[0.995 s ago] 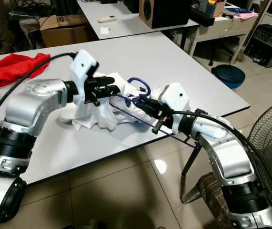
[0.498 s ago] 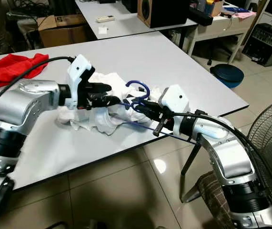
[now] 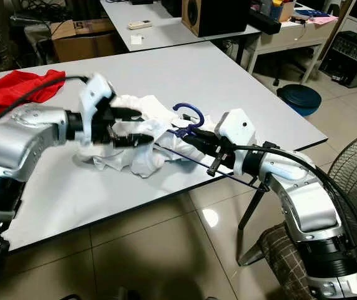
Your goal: Hang hanger
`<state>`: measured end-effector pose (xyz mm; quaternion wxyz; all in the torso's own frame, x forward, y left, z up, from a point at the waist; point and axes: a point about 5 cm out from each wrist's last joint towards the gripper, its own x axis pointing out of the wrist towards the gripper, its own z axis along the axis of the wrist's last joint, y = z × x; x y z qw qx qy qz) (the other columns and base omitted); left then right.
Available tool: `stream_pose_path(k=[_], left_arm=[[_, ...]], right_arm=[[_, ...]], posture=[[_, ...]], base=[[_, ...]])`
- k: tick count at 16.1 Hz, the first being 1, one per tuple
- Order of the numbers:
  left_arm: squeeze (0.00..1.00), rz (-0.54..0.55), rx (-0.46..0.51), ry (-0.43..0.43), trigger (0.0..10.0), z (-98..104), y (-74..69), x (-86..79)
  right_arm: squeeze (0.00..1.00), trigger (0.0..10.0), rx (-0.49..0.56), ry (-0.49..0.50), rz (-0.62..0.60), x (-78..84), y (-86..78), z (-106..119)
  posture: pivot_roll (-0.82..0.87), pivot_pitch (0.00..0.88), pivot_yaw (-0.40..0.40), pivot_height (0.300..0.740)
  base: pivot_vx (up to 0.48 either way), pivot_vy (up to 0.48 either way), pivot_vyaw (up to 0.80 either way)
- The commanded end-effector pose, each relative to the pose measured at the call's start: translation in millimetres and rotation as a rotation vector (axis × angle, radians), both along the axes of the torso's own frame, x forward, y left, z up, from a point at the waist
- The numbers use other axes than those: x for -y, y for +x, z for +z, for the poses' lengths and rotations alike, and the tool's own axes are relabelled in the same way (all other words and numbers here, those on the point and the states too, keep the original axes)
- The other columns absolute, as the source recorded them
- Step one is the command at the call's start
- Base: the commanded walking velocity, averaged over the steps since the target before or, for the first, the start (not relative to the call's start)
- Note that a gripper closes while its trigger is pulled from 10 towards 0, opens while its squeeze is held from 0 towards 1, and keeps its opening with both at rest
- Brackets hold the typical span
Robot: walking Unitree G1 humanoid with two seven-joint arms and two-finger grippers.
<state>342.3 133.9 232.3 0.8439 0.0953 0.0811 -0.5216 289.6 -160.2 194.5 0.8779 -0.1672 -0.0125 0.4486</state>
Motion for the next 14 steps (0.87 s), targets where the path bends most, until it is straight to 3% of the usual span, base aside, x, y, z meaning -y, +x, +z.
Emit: stream_pose_path(k=[1,2,4,5,6,8,10,12,13,14], left_arm=[[0.0,-0.018,0.119,-0.079,10.0,25.2,4.2,-4.7],[0.0,-0.017,0.141,-0.092,10.0,28.3,5.6,-6.3],[0.0,-0.034,0.205,-0.015,10.0,30.7,13.9,-14.3],[0.0,-0.094,0.171,-0.007,10.0,26.8,13.1,-14.5],[0.11,-0.165,0.118,0.011,10.0,19.7,9.6,-12.5],[0.0,-0.278,0.039,0.07,10.0,5.1,2.5,-8.8],[0.0,-0.312,0.04,0.145,10.0,-9.0,6.1,-6.8],[0.0,-0.311,0.036,0.165,10.0,-16.9,10.6,-4.3],[0.0,-0.318,0.035,0.152,0.0,-19.1,11.1,-3.8],[0.0,-0.321,0.032,0.146,0.0,-19.8,11.0,-4.1]], right_arm=[[0.0,10.0,0.024,0.01,0.018,2.7,0.1,6.0],[0.0,10.0,0.024,0.011,0.024,2.6,-0.1,6.2],[0.0,10.0,0.025,0.01,0.079,1.5,-2.3,7.7],[0.0,10.0,0.022,0.007,0.108,0.8,-3.6,8.1],[0.0,10.0,0.022,0.003,0.129,0.2,-4.6,8.9],[0.0,10.0,0.024,0.002,0.171,-0.4,-6.9,11.7],[0.0,10.0,0.036,-0.007,0.21,0.2,-9.0,15.0],[0.0,10.0,0.045,-0.012,0.234,-0.3,-10.5,17.4],[0.0,10.0,0.05,-0.015,0.242,-0.6,-11.2,18.2],[0.0,10.0,0.051,-0.015,0.244,-0.9,-11.6,18.3]], posture=[[-0.02,0.0,0.027,0.74],[-0.02,0.0,0.027,0.74],[-0.02,0.0,0.026,0.74],[-0.02,0.0,0.027,0.74],[-0.02,0.0,0.03,0.74],[-0.03,0.0,0.034,0.74],[-0.03,0.0,0.039,0.74],[-0.03,0.0,0.046,0.74],[-0.04,0.0,0.05,0.74],[-0.04,0.0,0.053,0.74]], base=[[0.0,0.0,0.0],[0.0,0.0,0.0],[0.0,0.0,0.0],[0.0,0.0,0.0],[0.0,0.0,0.0],[0.0,0.0,0.0],[0.0,0.0,0.0],[0.0,0.0,0.0],[0.0,0.0,0.0],[0.0,0.0,0.0]])
